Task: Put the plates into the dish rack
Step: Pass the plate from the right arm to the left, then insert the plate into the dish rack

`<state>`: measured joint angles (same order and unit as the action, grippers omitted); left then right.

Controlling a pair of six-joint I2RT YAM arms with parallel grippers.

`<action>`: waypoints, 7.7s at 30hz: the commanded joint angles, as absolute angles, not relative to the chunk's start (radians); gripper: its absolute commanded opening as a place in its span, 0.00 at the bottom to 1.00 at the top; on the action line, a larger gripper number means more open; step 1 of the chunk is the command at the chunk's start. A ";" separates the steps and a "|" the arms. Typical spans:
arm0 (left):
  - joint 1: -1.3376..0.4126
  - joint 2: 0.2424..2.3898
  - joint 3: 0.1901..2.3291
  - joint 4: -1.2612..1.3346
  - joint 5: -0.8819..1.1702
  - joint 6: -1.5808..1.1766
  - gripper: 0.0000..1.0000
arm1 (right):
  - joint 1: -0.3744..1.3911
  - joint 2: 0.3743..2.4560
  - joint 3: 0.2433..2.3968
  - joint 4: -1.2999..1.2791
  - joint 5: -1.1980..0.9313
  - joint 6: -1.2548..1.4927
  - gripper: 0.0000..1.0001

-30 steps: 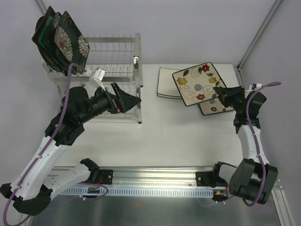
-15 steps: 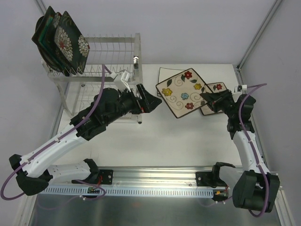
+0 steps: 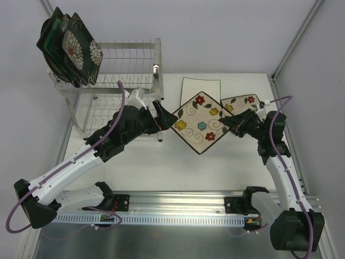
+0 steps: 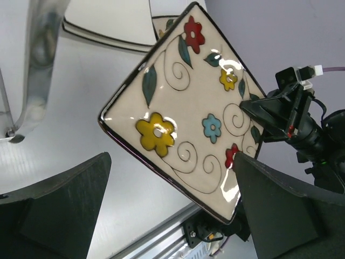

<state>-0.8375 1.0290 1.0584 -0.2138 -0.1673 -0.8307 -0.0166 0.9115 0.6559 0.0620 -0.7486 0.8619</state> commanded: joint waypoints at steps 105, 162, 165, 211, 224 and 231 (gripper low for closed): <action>-0.612 0.996 0.971 0.098 0.710 -0.831 0.00 | 0.213 0.973 0.931 -0.173 -1.083 0.304 0.64; -0.611 1.223 1.736 0.026 0.382 -0.333 0.00 | 0.156 0.597 0.994 -0.637 0.198 0.209 1.00; -0.612 1.246 1.798 0.026 0.305 -0.284 0.00 | 0.156 0.604 0.996 -0.646 0.187 0.209 0.99; -0.215 1.155 1.756 0.327 -0.261 0.177 0.00 | 0.153 0.753 1.014 -0.586 0.083 0.141 1.00; -0.080 1.124 1.620 0.334 -0.206 0.117 0.00 | 0.153 0.782 1.022 -0.580 0.067 0.133 1.00; -0.031 1.126 1.582 0.331 -0.150 0.048 0.00 | 0.153 0.801 1.025 -0.577 0.055 0.137 1.00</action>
<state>-0.0528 1.1854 1.5543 0.0635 -0.2150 0.1146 0.1566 0.7952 0.9909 -0.6163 0.0666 0.1516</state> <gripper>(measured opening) 0.176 0.994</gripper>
